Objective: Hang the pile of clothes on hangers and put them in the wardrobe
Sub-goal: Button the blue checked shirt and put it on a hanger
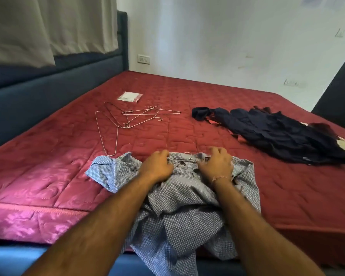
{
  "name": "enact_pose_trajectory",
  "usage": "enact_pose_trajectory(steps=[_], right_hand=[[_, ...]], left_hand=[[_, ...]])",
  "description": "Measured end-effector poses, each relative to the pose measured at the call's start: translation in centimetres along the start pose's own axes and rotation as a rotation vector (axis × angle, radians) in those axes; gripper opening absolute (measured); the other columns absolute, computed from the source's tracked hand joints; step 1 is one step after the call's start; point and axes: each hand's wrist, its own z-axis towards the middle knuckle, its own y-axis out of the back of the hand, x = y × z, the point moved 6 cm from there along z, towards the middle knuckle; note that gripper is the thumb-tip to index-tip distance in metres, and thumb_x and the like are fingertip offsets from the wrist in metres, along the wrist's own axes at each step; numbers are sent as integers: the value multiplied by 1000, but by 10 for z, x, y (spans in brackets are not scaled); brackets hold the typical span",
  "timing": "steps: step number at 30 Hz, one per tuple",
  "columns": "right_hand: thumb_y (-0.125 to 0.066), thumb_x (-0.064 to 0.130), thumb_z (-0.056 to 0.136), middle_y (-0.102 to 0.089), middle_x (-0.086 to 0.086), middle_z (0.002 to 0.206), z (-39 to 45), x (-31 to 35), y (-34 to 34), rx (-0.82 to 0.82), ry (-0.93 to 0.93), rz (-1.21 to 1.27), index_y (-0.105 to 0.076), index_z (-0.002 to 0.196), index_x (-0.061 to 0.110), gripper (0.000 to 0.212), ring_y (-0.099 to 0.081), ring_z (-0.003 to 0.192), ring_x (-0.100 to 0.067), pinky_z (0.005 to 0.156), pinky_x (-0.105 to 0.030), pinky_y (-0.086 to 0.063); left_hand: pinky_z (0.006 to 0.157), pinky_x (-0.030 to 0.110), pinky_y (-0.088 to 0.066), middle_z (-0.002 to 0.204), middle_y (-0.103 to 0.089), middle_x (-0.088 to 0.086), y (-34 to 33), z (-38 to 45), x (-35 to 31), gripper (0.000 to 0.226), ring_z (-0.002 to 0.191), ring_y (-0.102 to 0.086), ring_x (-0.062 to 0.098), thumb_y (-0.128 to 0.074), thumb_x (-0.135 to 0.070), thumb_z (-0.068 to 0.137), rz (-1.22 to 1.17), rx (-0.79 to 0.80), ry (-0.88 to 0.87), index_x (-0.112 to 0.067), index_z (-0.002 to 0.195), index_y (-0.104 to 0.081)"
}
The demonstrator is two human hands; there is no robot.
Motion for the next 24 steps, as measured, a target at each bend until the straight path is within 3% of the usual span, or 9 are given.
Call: enact_pose_trajectory(steps=[2, 4, 7, 10, 14, 17, 20, 24], right_hand=[[-76, 42, 82, -53, 1, 120, -17, -21, -12, -42, -118, 122, -59, 117, 27, 41, -48, 113, -19, 98, -37, -46], [-74, 39, 83, -64, 3, 96, -24, -31, -13, -40, -218, 279, -64, 94, 24, 21, -59, 93, -19, 77, -32, -50], [-72, 35, 87, -70, 4, 73, -20, -35, -14, -28, -215, 375, -70, 78, 19, 19, -68, 77, -20, 66, -28, -52], [-73, 37, 90, -70, 7, 71, -22, -35, -19, -30, -146, 418, -72, 78, 21, 20, -69, 73, -17, 71, -32, -58], [-74, 28, 92, -67, 9, 78, -28, -32, -6, -196, -27, 485, -79, 88, 21, 10, -63, 77, -14, 71, -26, -46], [-73, 33, 91, -71, 5, 86, -33, -26, -4, -263, -5, 418, -78, 89, 21, 13, -63, 81, -15, 74, -28, -51], [-74, 35, 91, -73, 7, 74, -25, -18, -7, -155, -123, 492, -76, 82, 21, 17, -69, 71, -12, 70, -31, -60], [-72, 13, 95, -74, -15, 71, -16, 7, -25, 24, -326, 1036, -70, 83, 5, 15, -72, 57, -21, 57, -35, -62]], left_hand=[[95, 42, -55, 132, -53, 3, -4, 0, -3, 41, 111, -57, 19, -57, -33, 99, 117, -108, -44, -20, 138, -52], [101, 41, -52, 133, -50, 2, -3, 5, -17, 41, 120, -51, 18, -58, -33, 100, 137, -190, -154, -22, 139, -53], [104, 45, -49, 138, -53, 1, -14, 20, -32, 37, 128, -48, 22, -56, -34, 101, 208, -76, -255, -24, 138, -56], [103, 46, -49, 136, -61, 3, -31, 27, -22, 34, 128, -51, 26, -56, -40, 102, 247, 49, -187, -23, 132, -60], [91, 40, -53, 117, -61, -2, -37, 15, -9, 26, 114, -54, 18, -63, -40, 100, 198, -160, -176, -25, 122, -65], [83, 32, -57, 111, -54, -5, -37, 5, -11, 13, 107, -48, 11, -66, -34, 99, 203, -283, -246, -25, 108, -68], [78, 32, -53, 106, -53, -8, -33, 4, -11, 11, 104, -50, 12, -63, -36, 100, 115, -284, -251, -25, 101, -63], [84, 34, -48, 107, -58, -4, -31, 8, -1, 24, 105, -57, 18, -68, -39, 96, 3, -254, -152, -20, 112, -67]])
